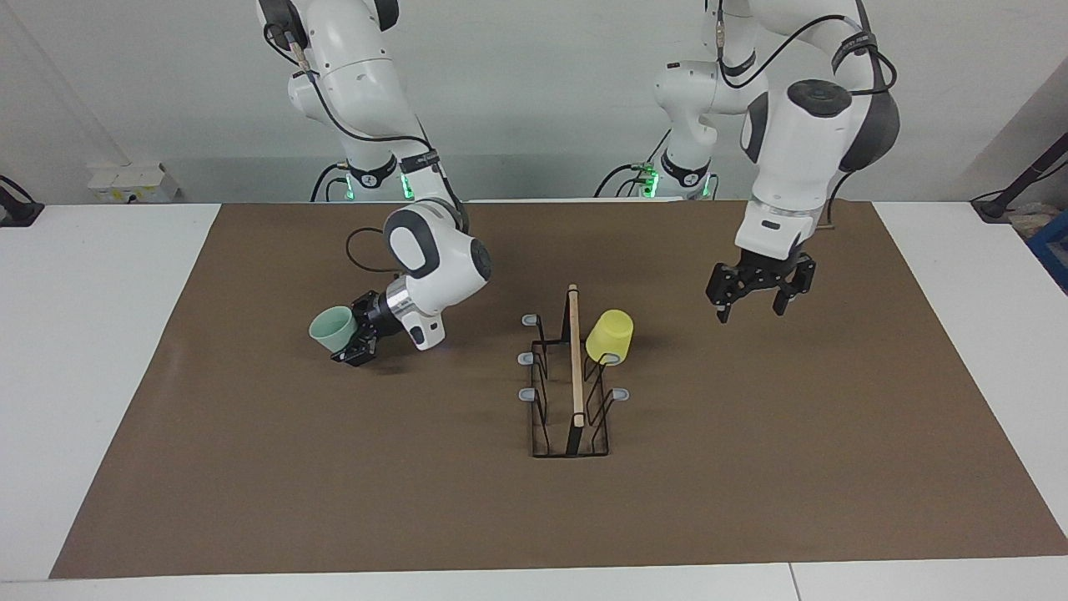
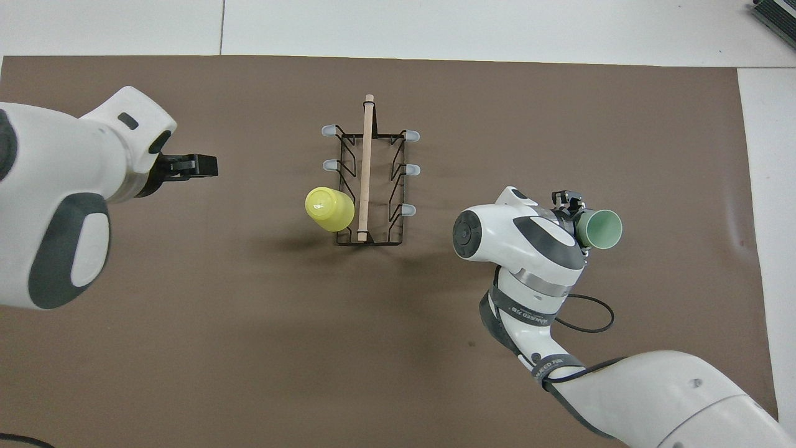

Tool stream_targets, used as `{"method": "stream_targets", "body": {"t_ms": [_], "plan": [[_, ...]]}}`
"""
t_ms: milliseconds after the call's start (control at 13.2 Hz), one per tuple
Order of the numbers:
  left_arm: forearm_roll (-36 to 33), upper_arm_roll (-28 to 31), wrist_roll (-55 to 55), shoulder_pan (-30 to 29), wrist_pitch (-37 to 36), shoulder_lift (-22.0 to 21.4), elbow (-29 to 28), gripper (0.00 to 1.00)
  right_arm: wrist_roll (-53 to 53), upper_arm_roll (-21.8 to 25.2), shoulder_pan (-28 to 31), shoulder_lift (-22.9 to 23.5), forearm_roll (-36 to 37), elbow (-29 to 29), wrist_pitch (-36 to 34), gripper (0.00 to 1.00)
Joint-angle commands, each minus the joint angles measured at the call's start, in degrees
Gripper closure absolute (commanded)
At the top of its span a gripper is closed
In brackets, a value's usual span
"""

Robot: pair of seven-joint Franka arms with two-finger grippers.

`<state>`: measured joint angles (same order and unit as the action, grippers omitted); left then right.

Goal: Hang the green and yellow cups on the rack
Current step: 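Withdraw the left gripper while the right gripper lifts the green cup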

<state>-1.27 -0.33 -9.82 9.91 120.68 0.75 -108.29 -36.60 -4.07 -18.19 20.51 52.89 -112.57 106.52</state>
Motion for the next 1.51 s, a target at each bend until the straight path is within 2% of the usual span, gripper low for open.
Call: {"method": "stream_targets", "body": {"t_ms": [0, 226, 528, 755, 906, 1434], "plan": [[3.9, 2.3, 11.0, -1.5, -9.2, -0.7, 4.7, 0.00, -0.3, -0.9, 1.5, -4.3, -6.7, 0.3, 4.9, 1.00], [5.0, 2.4, 15.9, -4.7, -14.8, -0.7, 8.3, 0.00, -0.2, -0.9, 0.6, -7.8, -15.8, 1.4, 6.9, 1.00], [5.1, 2.4, 17.0, -5.2, -22.9, 0.6, 15.5, 0.00, -0.2, -0.9, 0.5, -12.2, -28.3, 2.2, 7.0, 1.00], [5.1, 2.1, 17.6, -5.9, -25.3, -0.2, 14.8, 0.00, -2.8, -0.9, 1.2, -12.5, -39.3, 6.2, 8.3, 1.00], [5.1, 2.1, 17.5, -5.8, -26.6, -0.7, 14.8, 0.00, -6.1, -0.9, 1.4, -12.5, -45.9, 6.2, 15.7, 1.00], [4.4, 2.1, 16.9, -5.1, -26.2, -1.7, 12.8, 0.00, -8.6, -0.8, 2.5, -15.3, -68.3, 5.9, 24.2, 1.00]]}}
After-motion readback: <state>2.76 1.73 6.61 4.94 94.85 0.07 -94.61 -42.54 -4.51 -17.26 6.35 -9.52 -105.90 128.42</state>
